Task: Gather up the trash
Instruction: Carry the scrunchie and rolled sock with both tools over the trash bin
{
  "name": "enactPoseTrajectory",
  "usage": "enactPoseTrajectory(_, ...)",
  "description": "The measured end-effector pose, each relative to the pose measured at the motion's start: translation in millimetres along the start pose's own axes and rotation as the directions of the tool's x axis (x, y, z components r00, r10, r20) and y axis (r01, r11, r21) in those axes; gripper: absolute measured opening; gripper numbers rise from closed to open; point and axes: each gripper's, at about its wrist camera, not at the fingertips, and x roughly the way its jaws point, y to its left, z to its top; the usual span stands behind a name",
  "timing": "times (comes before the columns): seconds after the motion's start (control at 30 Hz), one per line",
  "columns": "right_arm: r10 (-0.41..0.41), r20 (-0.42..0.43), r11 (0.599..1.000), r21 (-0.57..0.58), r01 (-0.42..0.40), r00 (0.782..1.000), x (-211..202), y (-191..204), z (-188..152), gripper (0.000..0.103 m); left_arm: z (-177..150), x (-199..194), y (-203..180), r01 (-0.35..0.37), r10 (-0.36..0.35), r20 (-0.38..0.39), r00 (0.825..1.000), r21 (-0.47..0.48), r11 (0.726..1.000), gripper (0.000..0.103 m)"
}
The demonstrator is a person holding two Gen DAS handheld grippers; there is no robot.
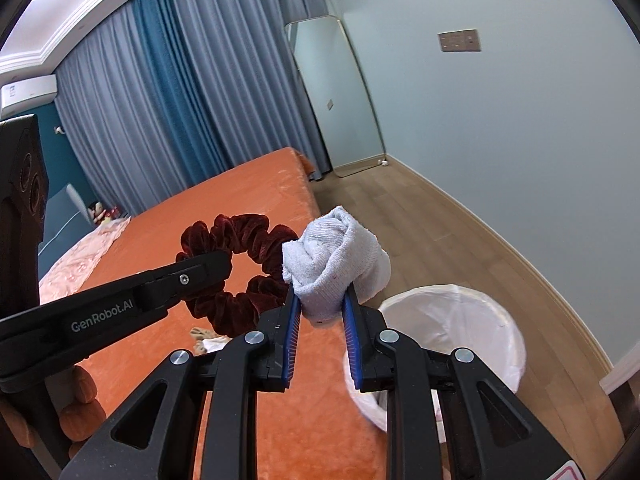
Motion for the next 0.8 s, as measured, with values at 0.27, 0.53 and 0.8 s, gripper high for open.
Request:
enactPoseTrajectory(0.27, -0.046, 0.023, 0.998, 0.033, 0.045, 0.999, -9.6, -28.7, -0.5, 0.02, 3.6, 9.8, -42.8, 0.032, -0.031, -0.014, 0.999, 0.054, 0.998, 0.013)
enactPoseTrajectory(0.53, -0.076, 0.023, 0.996, 0.054, 0.074, 0.997, -10.2, -45.6, -2.9, 0.02, 3.8, 21.9, -62.8, 0.055, -0.052, -0.034, 0.998, 0.08, 0.995, 0.013)
enactPoseTrajectory(0.8, -0.089, 0.018, 0.993, 0.072, 0.088, 0.996, -7.2, -54.4, -5.8, 0.02, 2.8, 34.1, -70.9, 0.072, -0.068, -0.05, 0.996, 0.093, 0.993, 0.014)
